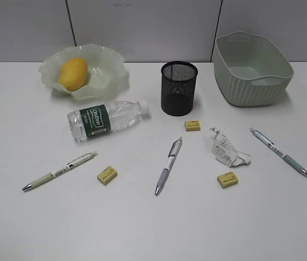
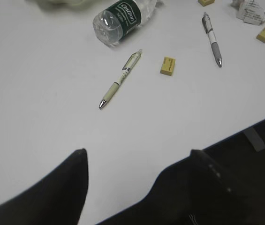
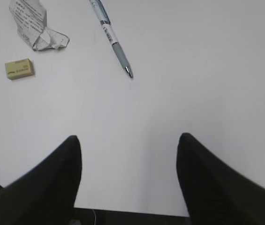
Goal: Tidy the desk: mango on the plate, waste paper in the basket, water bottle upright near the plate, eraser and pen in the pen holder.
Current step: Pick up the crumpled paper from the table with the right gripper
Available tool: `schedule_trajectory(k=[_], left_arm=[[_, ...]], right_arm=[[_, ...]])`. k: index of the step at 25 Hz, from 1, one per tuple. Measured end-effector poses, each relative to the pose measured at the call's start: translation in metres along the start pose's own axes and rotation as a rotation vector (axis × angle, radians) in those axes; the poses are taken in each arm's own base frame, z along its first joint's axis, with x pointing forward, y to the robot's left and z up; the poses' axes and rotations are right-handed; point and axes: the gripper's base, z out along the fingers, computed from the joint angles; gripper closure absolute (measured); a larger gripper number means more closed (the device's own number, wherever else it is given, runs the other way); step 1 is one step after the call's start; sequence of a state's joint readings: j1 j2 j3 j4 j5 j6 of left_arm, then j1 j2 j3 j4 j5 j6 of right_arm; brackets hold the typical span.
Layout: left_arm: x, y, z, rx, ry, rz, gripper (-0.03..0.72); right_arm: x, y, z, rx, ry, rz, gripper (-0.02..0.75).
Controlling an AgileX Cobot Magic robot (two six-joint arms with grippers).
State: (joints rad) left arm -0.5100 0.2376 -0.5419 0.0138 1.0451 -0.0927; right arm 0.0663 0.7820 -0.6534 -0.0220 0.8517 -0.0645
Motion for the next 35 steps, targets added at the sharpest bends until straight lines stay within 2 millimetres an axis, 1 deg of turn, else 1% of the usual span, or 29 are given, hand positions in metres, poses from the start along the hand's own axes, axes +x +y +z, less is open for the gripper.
schedule_trajectory(k=[1, 5, 8, 10, 11, 15, 17, 20, 23, 25, 28, 32, 35], left_arm=[[0.000, 0.000, 0.000, 0.000, 0.000, 0.000, 0.188], [0.000, 0.000, 0.000, 0.000, 0.000, 0.000, 0.195], [0.000, 0.000, 0.000, 0.000, 0.000, 0.000, 0.197], [0.000, 0.000, 0.000, 0.000, 0.000, 0.000, 0.197], [0.000, 0.000, 0.000, 0.000, 0.000, 0.000, 0.197], [0.000, 0.000, 0.000, 0.000, 0.000, 0.000, 0.197], [0.000, 0.000, 0.000, 0.000, 0.000, 0.000, 0.197], [0.000, 0.000, 0.000, 0.000, 0.000, 0.000, 0.197], [0.000, 0.000, 0.000, 0.000, 0.000, 0.000, 0.197], [0.000, 0.000, 0.000, 0.000, 0.000, 0.000, 0.197], [0.000, 0.000, 0.000, 0.000, 0.000, 0.000, 0.197], [0.000, 0.000, 0.000, 0.000, 0.000, 0.000, 0.197], [0.000, 0.000, 0.000, 0.000, 0.000, 0.000, 0.197]], right_arm=[[-0.010, 0.000, 0.010, -0.012, 0.041, 0.000, 0.232], [-0.048, 0.002, 0.034, -0.069, 0.110, 0.032, 0.232], [-0.071, 0.006, 0.058, -0.126, 0.176, 0.084, 0.232], [-0.082, 0.012, 0.075, -0.153, 0.227, 0.080, 0.232], [-0.088, 0.016, 0.080, -0.162, 0.237, 0.067, 0.232], [-0.107, 0.048, 0.098, -0.215, 0.267, -0.020, 0.232], [-0.112, 0.068, 0.106, -0.244, 0.272, -0.066, 0.232], [-0.119, 0.098, 0.121, -0.282, 0.279, -0.133, 0.216], [-0.117, 0.114, 0.142, -0.294, 0.309, -0.162, 0.145], [-0.112, 0.119, 0.160, -0.288, 0.349, -0.162, 0.111], [-0.102, 0.120, 0.184, -0.260, 0.406, -0.184, 0.096], [-0.093, 0.122, 0.208, -0.236, 0.446, -0.207, 0.096], [-0.090, 0.123, 0.223, -0.220, 0.453, -0.228, 0.096]])
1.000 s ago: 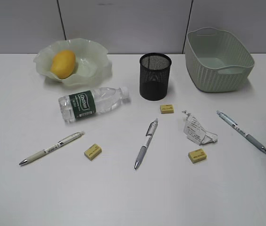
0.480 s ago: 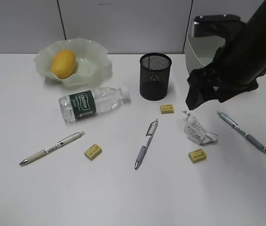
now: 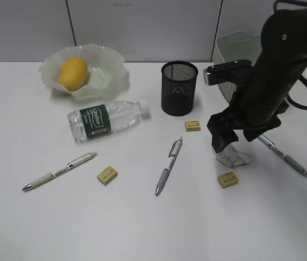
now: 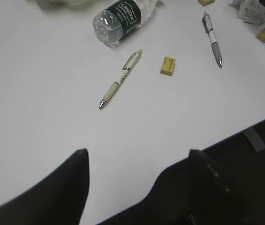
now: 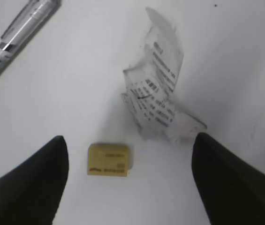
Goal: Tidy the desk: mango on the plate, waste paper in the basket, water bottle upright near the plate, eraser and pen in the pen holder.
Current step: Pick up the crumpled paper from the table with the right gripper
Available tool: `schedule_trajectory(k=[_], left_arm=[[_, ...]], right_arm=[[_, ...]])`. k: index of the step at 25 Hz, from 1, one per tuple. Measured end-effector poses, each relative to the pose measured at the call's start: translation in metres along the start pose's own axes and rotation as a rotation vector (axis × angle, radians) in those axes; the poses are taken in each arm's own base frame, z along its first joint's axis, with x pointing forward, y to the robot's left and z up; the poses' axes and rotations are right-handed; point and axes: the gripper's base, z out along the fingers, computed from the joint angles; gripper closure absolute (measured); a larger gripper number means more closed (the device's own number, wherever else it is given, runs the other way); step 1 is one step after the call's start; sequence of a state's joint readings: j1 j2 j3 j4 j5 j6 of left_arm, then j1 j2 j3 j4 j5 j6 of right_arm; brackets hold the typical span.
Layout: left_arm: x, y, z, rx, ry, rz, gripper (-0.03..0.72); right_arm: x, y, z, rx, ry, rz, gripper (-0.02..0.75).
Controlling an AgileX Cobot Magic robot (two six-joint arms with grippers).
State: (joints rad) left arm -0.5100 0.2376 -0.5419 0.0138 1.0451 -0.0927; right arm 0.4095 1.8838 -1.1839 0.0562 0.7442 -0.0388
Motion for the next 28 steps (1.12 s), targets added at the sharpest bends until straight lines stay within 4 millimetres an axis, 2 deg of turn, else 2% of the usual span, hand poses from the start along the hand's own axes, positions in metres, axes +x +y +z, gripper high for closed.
schedule_trajectory(k=[7, 11, 14, 16, 18, 20, 21, 23, 28], left_arm=[[0.000, 0.000, 0.000, 0.000, 0.000, 0.000, 0.197], [0.000, 0.000, 0.000, 0.000, 0.000, 0.000, 0.197], [0.000, 0.000, 0.000, 0.000, 0.000, 0.000, 0.197], [0.000, 0.000, 0.000, 0.000, 0.000, 0.000, 0.197], [0.000, 0.000, 0.000, 0.000, 0.000, 0.000, 0.197], [0.000, 0.000, 0.000, 0.000, 0.000, 0.000, 0.197], [0.000, 0.000, 0.000, 0.000, 0.000, 0.000, 0.197], [0.000, 0.000, 0.000, 0.000, 0.000, 0.000, 0.197], [0.000, 0.000, 0.000, 0.000, 0.000, 0.000, 0.197]], right_arm=[[-0.017, -0.005, 0.033, 0.038, 0.029, -0.041, 0.104], [-0.028, -0.005, 0.048, 0.030, 0.047, -0.032, 0.149], [-0.030, -0.005, 0.054, 0.037, 0.068, -0.040, 0.220], [-0.030, -0.005, 0.055, 0.029, 0.086, -0.032, 0.307], [-0.030, -0.005, 0.055, 0.036, 0.099, -0.039, 0.440], [-0.029, -0.005, 0.054, 0.036, 0.106, -0.039, 0.617], [-0.030, -0.005, 0.053, 0.029, 0.107, -0.032, 0.661], [-0.033, -0.005, 0.050, 0.029, 0.114, -0.032, 0.699], [-0.054, -0.003, 0.023, 0.026, 0.128, -0.045, 0.699]])
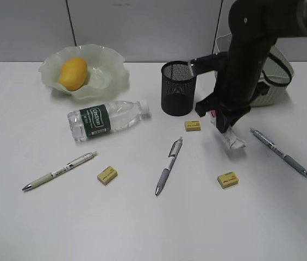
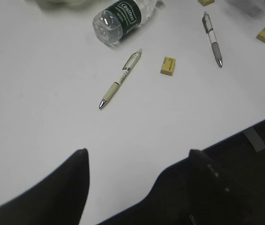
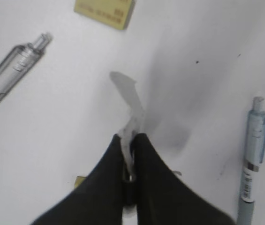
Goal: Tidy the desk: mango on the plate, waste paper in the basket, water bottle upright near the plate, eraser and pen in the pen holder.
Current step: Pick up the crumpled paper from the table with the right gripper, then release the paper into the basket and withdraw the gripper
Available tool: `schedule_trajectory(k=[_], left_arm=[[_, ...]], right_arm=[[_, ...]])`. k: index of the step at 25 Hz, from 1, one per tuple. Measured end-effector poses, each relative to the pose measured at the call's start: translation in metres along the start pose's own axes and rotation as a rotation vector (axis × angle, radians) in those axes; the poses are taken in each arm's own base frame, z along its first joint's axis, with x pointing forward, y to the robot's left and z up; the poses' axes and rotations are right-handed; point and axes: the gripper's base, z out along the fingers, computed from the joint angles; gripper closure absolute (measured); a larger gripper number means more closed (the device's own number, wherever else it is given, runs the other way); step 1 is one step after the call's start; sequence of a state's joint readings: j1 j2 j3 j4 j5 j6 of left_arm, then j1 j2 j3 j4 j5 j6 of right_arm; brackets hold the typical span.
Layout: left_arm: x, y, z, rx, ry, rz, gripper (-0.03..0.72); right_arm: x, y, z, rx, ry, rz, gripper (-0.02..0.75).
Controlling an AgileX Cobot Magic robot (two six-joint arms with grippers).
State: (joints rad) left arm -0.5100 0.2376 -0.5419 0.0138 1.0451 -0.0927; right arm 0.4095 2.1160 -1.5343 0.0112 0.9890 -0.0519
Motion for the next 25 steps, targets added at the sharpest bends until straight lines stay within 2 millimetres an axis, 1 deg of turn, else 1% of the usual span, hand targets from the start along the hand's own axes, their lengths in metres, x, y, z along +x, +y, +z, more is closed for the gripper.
schedule_trajectory(k=[4, 8, 11, 13, 16, 21, 23, 25], left_arm=[[0.000, 0.000, 0.000, 0.000, 0.000, 0.000, 0.197], [0.000, 0.000, 0.000, 0.000, 0.000, 0.000, 0.197], [0.000, 0.000, 0.000, 0.000, 0.000, 0.000, 0.197], [0.000, 0.000, 0.000, 0.000, 0.000, 0.000, 0.197], [0.000, 0.000, 0.000, 0.000, 0.000, 0.000, 0.197], [0.000, 0.000, 0.000, 0.000, 0.000, 0.000, 0.197], [0.000, 0.000, 0.000, 0.000, 0.000, 0.000, 0.197], [0.000, 0.000, 0.000, 0.000, 0.000, 0.000, 0.197]], right_arm=[[-0.026, -0.001, -0.044, 0.005, -0.079, -0.025, 0.703], [-0.053, -0.006, -0.099, 0.056, -0.265, -0.043, 0.703], [-0.064, -0.018, -0.133, 0.091, -0.387, -0.027, 0.703], [-0.067, -0.032, -0.147, 0.108, -0.447, 0.002, 0.703], [-0.065, -0.067, -0.151, 0.138, -0.477, 0.074, 0.703], [-0.060, -0.116, -0.143, 0.173, -0.489, 0.194, 0.703], [-0.060, -0.129, -0.139, 0.182, -0.502, 0.220, 0.703], [-0.063, -0.135, -0.132, 0.186, -0.514, 0.230, 0.703]])
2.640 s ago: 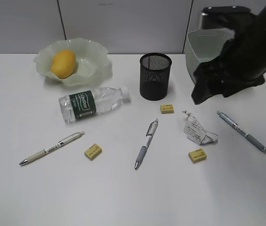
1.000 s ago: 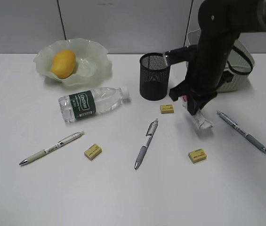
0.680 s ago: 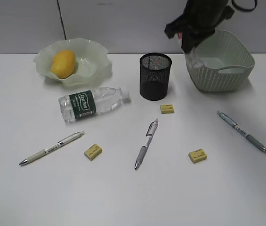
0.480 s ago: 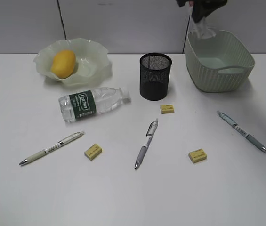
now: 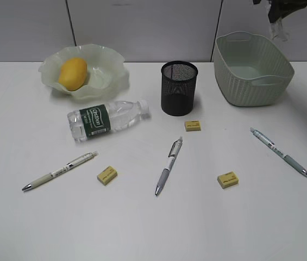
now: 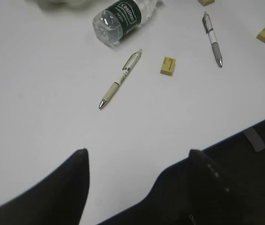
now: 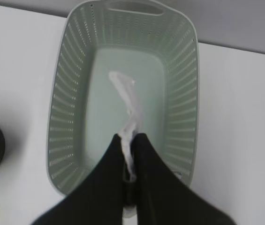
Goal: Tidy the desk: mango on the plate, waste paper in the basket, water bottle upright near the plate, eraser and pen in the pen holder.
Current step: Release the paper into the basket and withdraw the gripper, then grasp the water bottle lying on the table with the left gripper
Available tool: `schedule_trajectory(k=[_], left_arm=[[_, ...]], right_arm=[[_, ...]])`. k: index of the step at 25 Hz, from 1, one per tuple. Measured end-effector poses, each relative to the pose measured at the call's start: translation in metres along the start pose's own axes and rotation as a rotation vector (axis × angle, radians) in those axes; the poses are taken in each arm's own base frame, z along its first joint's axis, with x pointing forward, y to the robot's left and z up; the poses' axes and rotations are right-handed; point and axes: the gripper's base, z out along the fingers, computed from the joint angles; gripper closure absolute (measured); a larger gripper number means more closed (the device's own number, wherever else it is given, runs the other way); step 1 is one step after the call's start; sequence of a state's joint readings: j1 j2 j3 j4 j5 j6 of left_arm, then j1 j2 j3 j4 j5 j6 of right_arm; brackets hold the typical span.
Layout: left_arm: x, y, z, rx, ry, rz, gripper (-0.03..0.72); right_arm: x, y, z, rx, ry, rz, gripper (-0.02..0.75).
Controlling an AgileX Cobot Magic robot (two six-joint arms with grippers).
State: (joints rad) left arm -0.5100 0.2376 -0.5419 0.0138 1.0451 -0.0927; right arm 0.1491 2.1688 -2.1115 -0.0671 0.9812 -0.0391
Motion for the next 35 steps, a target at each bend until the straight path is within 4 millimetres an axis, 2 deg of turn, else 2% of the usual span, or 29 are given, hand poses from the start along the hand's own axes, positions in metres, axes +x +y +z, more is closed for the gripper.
schedule_trajectory(k=[4, 7, 10, 12, 13, 18, 21, 31, 35], left_arm=[[0.000, 0.000, 0.000, 0.000, 0.000, 0.000, 0.197], [0.000, 0.000, 0.000, 0.000, 0.000, 0.001, 0.197], [0.000, 0.000, 0.000, 0.000, 0.000, 0.001, 0.197], [0.000, 0.000, 0.000, 0.000, 0.000, 0.001, 0.197], [0.000, 0.000, 0.000, 0.000, 0.000, 0.001, 0.197], [0.000, 0.000, 0.000, 0.000, 0.000, 0.001, 0.197], [0.000, 0.000, 0.000, 0.000, 0.000, 0.001, 0.197], [0.000, 0.000, 0.000, 0.000, 0.000, 0.001, 0.197], [0.000, 0.000, 0.000, 0.000, 0.000, 0.001, 0.197]], right_arm=[[-0.001, 0.001, 0.019, -0.003, -0.041, 0.041, 0.696], [0.003, 0.002, 0.041, -0.007, -0.042, 0.064, 0.624], [0.009, 0.004, 0.059, -0.010, -0.010, 0.070, 0.388], [0.011, 0.004, 0.063, -0.011, -0.004, 0.070, 0.188], [0.011, 0.005, 0.063, -0.011, -0.003, 0.070, 0.145], [0.012, 0.005, 0.062, -0.012, 0.010, 0.072, 0.143], [0.013, 0.004, 0.055, -0.011, 0.040, 0.074, 0.148], [0.018, 0.001, -0.001, -0.010, 0.196, 0.072, 0.153], [0.014, -0.001, -0.024, -0.011, 0.181, 0.075, 0.169]])
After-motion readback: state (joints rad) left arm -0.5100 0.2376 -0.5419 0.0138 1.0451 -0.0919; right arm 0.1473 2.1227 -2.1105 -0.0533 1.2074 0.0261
